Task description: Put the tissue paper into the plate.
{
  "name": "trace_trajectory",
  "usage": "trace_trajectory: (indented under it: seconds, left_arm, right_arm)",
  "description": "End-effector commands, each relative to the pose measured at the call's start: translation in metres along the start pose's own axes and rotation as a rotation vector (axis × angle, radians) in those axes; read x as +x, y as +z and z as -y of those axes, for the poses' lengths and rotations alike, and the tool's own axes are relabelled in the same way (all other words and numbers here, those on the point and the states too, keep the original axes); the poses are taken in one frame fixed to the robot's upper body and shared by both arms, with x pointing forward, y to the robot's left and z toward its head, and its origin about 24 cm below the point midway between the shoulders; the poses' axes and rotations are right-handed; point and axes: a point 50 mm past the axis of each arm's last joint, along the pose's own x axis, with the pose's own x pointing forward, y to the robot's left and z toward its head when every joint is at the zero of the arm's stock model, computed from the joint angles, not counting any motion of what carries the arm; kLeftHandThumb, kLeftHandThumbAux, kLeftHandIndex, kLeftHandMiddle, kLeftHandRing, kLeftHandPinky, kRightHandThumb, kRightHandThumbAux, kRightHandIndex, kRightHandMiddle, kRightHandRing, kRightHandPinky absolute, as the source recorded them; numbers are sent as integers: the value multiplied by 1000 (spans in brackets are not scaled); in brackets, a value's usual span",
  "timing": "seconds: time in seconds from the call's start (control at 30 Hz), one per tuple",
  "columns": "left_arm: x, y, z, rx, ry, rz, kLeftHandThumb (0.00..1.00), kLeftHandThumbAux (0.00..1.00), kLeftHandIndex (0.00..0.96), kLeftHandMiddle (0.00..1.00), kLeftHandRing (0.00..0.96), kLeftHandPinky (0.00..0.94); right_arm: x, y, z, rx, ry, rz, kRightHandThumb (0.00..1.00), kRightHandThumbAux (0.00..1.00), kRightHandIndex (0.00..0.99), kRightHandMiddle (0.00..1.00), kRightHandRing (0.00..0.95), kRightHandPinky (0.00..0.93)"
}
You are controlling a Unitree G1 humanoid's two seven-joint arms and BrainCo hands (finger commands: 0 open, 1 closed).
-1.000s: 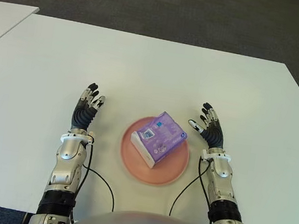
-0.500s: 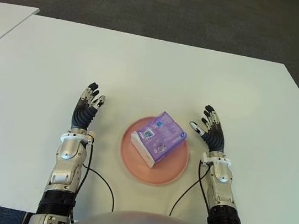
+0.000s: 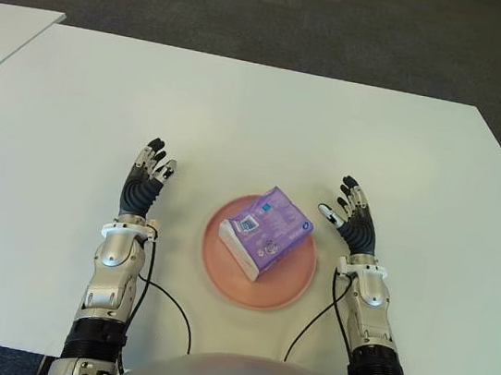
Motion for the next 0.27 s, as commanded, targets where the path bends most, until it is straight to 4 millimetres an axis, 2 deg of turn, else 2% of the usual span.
trace_trajectory:
  seconds: [0.03, 0.27]
  left_arm:
    - [-1, -4, 1, 4, -10, -23, 0, 572, 4, 8, 0, 0]
    - [-1, -4, 1, 5, -9, -23, 0, 578, 5, 9, 0, 0]
  right_arm:
    - [-20, -26, -4, 16, 9, -137, 36, 670, 0, 0, 0, 0]
    - [-20, -26, -4, 19, 9, -123, 37, 680, 0, 0, 0, 0]
